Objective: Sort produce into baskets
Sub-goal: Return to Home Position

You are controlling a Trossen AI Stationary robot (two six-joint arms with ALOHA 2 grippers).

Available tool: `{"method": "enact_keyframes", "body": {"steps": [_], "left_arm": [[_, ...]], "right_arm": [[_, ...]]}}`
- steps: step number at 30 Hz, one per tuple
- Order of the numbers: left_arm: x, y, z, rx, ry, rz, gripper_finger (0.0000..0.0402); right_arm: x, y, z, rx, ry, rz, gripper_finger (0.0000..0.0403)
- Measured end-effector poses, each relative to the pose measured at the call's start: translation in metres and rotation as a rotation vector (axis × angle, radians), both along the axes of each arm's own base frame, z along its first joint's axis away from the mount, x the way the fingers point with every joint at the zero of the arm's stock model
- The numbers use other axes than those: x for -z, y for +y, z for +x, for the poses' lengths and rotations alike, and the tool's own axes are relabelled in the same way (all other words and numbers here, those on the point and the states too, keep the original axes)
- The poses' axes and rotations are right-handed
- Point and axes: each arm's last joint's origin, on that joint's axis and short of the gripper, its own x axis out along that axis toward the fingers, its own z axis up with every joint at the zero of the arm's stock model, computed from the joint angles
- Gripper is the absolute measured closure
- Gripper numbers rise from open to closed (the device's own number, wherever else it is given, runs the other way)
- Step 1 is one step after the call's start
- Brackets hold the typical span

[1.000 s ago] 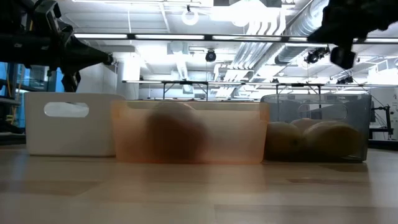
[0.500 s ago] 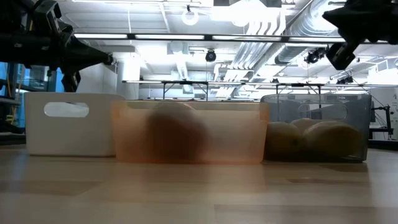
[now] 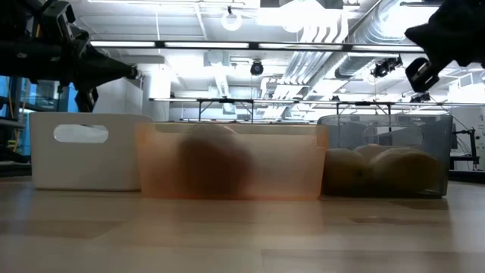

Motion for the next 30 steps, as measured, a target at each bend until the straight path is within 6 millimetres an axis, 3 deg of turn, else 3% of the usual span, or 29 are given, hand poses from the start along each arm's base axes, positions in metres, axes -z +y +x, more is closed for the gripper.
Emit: {"method": "enact_keyframes", "body": {"steps": [6, 13, 19, 30], "left_arm": [[0.0, 0.0, 0.0, -0.003, 0.005, 0.0, 0.0401], [0.001, 0.0, 0.0, -0.002, 0.006, 0.0, 0.0401], [0.001, 0.0, 0.0, 0.0, 0.007, 0.0, 0.0401], [0.001, 0.0, 0.0, 0.0, 0.007, 0.0, 0.0401]], "right_arm": [[0.026, 0.0, 0.007, 0.018, 0.048, -0.076, 0.0403], [0.028, -0.001, 0.009, 0.065, 0.026, -0.162, 0.0403], [0.03, -0.001, 0.01, 0.079, 0.019, -0.352, 0.0403], [0.03, -0.001, 0.01, 0.075, 0.031, -0.265, 0.0403]]}}
